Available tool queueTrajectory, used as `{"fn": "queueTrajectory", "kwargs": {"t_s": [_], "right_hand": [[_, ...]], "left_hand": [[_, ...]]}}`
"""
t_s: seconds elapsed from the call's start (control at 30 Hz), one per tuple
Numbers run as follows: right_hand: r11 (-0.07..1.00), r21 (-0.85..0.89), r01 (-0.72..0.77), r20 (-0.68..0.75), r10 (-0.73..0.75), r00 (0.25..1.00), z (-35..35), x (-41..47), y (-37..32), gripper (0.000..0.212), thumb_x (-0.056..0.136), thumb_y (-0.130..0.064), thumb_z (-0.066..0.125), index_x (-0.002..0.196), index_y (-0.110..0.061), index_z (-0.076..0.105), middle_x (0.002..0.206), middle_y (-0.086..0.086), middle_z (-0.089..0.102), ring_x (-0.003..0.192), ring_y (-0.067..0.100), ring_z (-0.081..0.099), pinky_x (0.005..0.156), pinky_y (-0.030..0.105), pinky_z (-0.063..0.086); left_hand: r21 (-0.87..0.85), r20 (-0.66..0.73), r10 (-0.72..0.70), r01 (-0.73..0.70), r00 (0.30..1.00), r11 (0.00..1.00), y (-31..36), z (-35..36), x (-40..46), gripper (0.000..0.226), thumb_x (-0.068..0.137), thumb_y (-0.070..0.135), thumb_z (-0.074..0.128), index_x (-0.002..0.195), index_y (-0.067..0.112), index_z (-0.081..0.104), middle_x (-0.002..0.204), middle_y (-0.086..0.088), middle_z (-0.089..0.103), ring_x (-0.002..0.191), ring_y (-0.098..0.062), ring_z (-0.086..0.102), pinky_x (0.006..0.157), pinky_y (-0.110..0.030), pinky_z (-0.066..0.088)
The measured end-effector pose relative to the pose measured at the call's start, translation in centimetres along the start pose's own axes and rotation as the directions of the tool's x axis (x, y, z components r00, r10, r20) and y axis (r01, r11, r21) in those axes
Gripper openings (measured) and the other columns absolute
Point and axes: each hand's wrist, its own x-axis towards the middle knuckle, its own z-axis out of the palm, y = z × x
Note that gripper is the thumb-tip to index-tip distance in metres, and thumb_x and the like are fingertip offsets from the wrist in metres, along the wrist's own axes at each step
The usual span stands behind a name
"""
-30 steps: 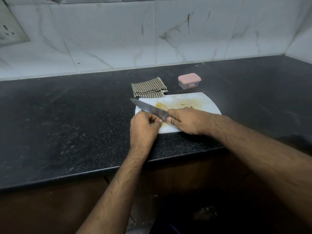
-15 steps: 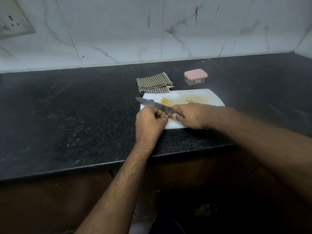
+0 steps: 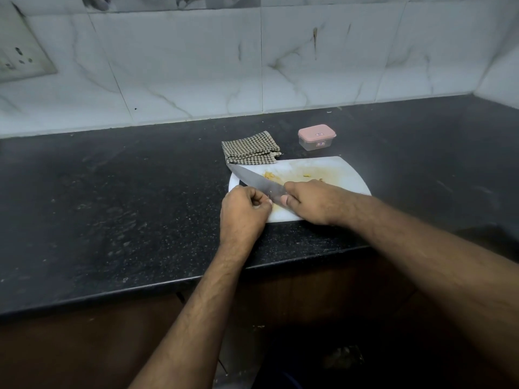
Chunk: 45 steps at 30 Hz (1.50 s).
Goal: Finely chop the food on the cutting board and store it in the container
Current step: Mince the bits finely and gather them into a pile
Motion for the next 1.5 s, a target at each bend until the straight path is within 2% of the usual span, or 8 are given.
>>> {"fn": "queueTrajectory", "kwargs": {"t_s": [0.23, 0.37, 0.53, 0.73, 0.93, 1.1, 1.33, 1.5], "right_hand": [[0.997, 0.043, 0.056, -0.059, -0.054, 0.997, 0.3, -0.1, 1.3, 0.032, 0.106, -0.044, 0.034, 0.081, -0.025, 0.036, 0.074, 0.002, 0.059, 0.063, 0.022, 0.062, 0.056, 0.039, 0.050], [0.942, 0.335, 0.027, -0.006, -0.027, 1.000, 0.2, -0.1, 1.8, 0.025, 0.106, -0.040, 0.039, 0.088, -0.024, 0.044, 0.070, 0.010, 0.063, 0.033, 0.018, 0.048, 0.039, 0.030, 0.046], [0.722, 0.691, 0.012, 0.043, -0.059, 0.997, 0.9, 0.3, 3.0, 0.026, 0.106, -0.037, 0.045, 0.093, -0.015, 0.044, 0.057, 0.008, 0.043, 0.032, 0.018, 0.034, 0.039, 0.027, 0.040], [0.657, 0.754, -0.018, 0.111, -0.100, 0.989, 0.6, 1.0, 3.5, 0.024, 0.104, -0.035, 0.050, 0.090, -0.016, 0.048, 0.054, 0.008, 0.045, 0.031, 0.019, 0.040, 0.041, 0.025, 0.041], [0.598, 0.801, -0.012, 0.072, -0.077, 0.994, 0.7, 0.8, 3.8, 0.027, 0.104, -0.038, 0.052, 0.090, -0.014, 0.052, 0.056, 0.008, 0.045, 0.032, 0.018, 0.039, 0.041, 0.027, 0.043], [0.574, 0.819, -0.014, 0.055, -0.054, 0.997, 0.8, 0.7, 4.0, 0.027, 0.103, -0.041, 0.052, 0.091, -0.017, 0.053, 0.055, 0.006, 0.045, 0.033, 0.017, 0.038, 0.041, 0.026, 0.043], [0.500, 0.866, 0.018, -0.023, 0.004, 1.000, 1.1, 0.4, 4.5, 0.028, 0.104, -0.040, 0.052, 0.091, -0.015, 0.055, 0.053, 0.004, 0.045, 0.034, 0.014, 0.038, 0.040, 0.025, 0.043], [0.498, 0.867, 0.024, -0.037, 0.017, 0.999, 1.1, 0.3, 4.4, 0.029, 0.104, -0.039, 0.052, 0.085, -0.017, 0.053, 0.054, 0.004, 0.046, 0.035, 0.014, 0.039, 0.039, 0.025, 0.043]], "left_hand": [[0.016, 0.004, 0.000, 0.000, 1.000, 1.000, 0.2, 0.1, 0.0, 0.014, 0.084, 0.016, 0.075, 0.072, 0.020, 0.071, 0.075, 0.008, 0.070, 0.072, -0.007, 0.065, 0.071, -0.029, 0.057], [-0.002, -0.002, 0.015, -0.015, 1.000, 1.000, 0.4, -0.2, -0.2, 0.011, 0.086, 0.014, 0.076, 0.077, 0.020, 0.077, 0.075, 0.014, 0.067, 0.072, -0.001, 0.063, 0.068, -0.016, 0.048], [-0.009, 0.009, 0.012, -0.011, 1.000, 1.000, 0.5, -0.3, -0.2, 0.007, 0.088, 0.016, 0.076, 0.086, 0.020, 0.080, 0.078, 0.020, 0.063, 0.075, 0.003, 0.061, 0.070, -0.009, 0.043], [0.007, -0.009, 0.013, -0.013, 1.000, 1.000, 0.1, -0.1, 0.1, 0.012, 0.090, 0.019, 0.074, 0.080, 0.025, 0.075, 0.084, 0.009, 0.068, 0.077, -0.004, 0.062, 0.076, -0.025, 0.054], [0.087, 0.064, 0.061, -0.066, 0.996, 0.994, 0.0, 0.2, 0.3, 0.021, 0.091, 0.027, 0.077, 0.112, 0.030, 0.079, 0.107, 0.015, 0.058, 0.096, -0.001, 0.058, 0.096, -0.027, 0.050], [0.054, 0.034, 0.045, -0.047, 0.998, 0.997, 0.2, 0.2, 0.3, 0.004, 0.088, 0.025, 0.081, 0.091, 0.024, 0.082, 0.094, 0.019, 0.058, 0.083, 0.009, 0.058, 0.077, -0.007, 0.046], [0.110, 0.056, 0.115, -0.121, 0.992, 0.987, -0.3, 0.6, 0.4, 0.010, 0.096, 0.027, 0.071, 0.087, 0.027, 0.066, 0.094, 0.012, 0.058, 0.090, -0.009, 0.056, 0.093, -0.045, 0.051], [0.104, 0.053, 0.151, -0.156, 0.987, 0.982, -0.1, 0.5, 0.3, 0.010, 0.097, 0.024, 0.068, 0.088, 0.027, 0.069, 0.092, 0.011, 0.063, 0.091, -0.012, 0.059, 0.091, -0.047, 0.052]]}}
